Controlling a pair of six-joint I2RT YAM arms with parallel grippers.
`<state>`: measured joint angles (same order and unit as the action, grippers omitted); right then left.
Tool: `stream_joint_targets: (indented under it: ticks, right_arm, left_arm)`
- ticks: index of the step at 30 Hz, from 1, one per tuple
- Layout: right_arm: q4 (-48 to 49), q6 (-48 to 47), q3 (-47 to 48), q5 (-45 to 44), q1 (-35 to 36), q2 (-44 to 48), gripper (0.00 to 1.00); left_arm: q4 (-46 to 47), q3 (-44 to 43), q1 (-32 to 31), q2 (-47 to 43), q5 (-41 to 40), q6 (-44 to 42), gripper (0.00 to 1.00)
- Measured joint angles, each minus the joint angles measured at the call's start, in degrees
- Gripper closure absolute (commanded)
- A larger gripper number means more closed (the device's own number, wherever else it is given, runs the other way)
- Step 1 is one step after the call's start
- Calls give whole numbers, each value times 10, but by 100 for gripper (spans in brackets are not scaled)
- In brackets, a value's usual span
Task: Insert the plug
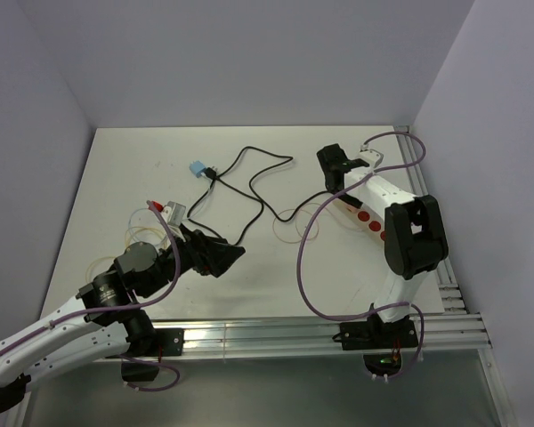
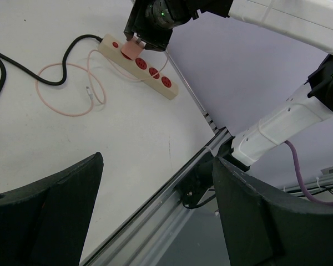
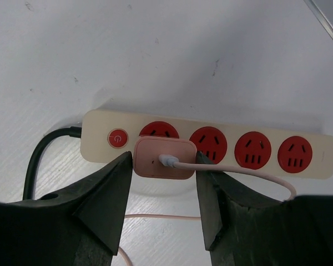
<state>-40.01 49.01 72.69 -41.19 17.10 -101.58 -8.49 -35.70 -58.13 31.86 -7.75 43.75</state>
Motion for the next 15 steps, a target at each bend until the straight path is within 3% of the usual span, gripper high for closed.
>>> stream_joint_targets:
  ticks: [4, 7, 8, 15]
  right_arm:
    - [-1, 1, 0, -4, 0, 0, 65]
    - [5, 7, 0, -9, -1, 0, 86]
    - [6, 7, 0, -8, -1, 0, 100]
    - [17, 15, -12, -13, 0, 5, 100]
  left_arm:
    - [0, 0, 0, 3, 1, 0, 15]
    - [0, 0, 0, 3, 0, 0, 15]
    - [0, 0, 0, 2, 0, 0, 15]
    - [-1, 0, 0, 2, 4, 0, 15]
